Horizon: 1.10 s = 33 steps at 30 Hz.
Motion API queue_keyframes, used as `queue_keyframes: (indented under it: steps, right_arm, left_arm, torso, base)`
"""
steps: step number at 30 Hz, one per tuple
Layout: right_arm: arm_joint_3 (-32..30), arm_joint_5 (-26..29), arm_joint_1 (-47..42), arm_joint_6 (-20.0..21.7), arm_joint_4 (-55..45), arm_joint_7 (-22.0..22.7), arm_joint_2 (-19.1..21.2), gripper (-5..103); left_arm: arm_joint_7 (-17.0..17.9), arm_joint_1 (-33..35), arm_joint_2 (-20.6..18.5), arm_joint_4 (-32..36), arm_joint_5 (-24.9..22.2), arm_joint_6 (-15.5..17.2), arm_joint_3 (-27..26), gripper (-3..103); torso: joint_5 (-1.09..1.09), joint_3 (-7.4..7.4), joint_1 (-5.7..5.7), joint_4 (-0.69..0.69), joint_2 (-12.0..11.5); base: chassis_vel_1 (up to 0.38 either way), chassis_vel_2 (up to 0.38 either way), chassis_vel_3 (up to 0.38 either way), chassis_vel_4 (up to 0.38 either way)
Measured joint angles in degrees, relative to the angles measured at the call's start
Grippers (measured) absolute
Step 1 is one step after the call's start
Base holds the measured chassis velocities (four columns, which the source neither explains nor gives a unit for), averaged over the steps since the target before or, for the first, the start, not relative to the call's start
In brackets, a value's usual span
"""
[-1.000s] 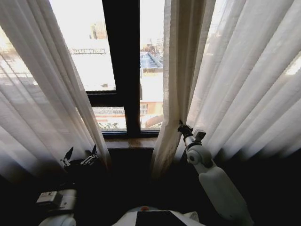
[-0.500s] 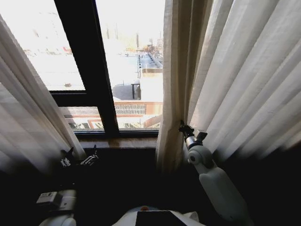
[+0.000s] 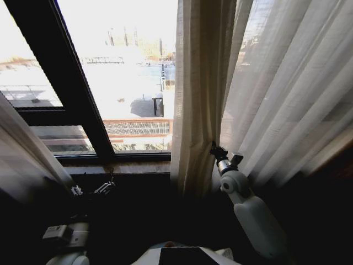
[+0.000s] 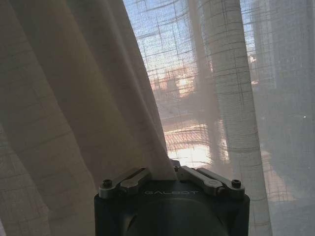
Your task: Open the curtains by pulling them apart, changing their state from closed to fully open.
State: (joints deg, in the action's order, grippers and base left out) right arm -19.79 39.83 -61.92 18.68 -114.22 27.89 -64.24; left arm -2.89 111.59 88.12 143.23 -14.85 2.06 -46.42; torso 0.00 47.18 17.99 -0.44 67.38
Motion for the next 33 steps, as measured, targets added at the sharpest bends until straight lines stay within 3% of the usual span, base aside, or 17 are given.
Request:
queue_keyframes:
  steps: [33]
  right_arm:
    - [-0.14, -0.09, -0.71, -0.08, -0.39, 0.05, 0.67, 0]
  left_arm:
    - [-1.05, 0.20, 0.32, 0.00, -0.15, -0.14, 0.23, 100]
  torso:
    - [0.01, 0.00, 0.00, 0.00, 0.00]
  base:
    - [-0.356, -0.350, 0.350, 0.352]
